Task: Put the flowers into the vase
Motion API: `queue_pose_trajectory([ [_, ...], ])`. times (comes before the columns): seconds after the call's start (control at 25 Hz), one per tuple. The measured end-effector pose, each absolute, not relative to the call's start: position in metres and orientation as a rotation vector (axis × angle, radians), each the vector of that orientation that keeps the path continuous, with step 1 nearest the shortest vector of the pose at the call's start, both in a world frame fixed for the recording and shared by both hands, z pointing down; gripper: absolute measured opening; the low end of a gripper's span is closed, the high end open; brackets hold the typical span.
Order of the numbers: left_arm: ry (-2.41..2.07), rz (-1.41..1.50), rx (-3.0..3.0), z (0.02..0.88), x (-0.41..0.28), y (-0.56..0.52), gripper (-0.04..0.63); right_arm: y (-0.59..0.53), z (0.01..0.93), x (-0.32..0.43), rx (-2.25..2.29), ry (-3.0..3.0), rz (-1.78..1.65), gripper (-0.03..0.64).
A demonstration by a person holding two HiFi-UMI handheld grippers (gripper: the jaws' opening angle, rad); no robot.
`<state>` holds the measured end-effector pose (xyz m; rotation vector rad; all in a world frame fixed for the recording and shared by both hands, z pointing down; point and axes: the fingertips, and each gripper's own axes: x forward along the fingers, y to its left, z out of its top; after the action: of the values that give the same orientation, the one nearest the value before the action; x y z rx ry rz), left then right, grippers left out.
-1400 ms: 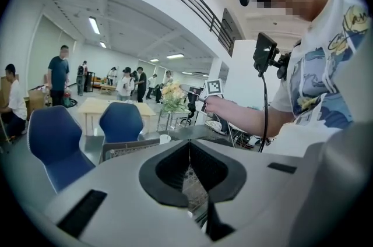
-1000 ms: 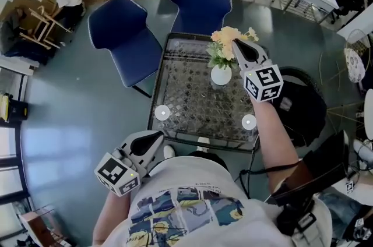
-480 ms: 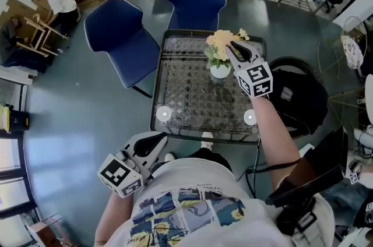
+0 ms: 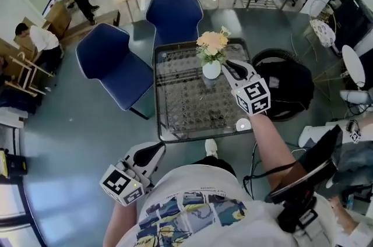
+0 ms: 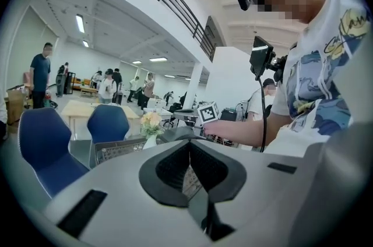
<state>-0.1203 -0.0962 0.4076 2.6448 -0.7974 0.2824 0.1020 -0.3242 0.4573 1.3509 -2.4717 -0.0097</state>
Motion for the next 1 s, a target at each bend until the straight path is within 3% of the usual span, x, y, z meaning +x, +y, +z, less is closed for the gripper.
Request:
queue_pose_trajectory([
  [0.56,-0.616,0.312,2.706,0.431,-0.191,-0.003,0.009,-0.108,0.476,-0.03,1.214,-2.478,0.175,0.049],
  [1.0,-0.568,0.336,2.74,0.444,-0.208,0.037,0.009,-0.019,0.473,-0.103,1.058,-2.541,0.196,0.03],
])
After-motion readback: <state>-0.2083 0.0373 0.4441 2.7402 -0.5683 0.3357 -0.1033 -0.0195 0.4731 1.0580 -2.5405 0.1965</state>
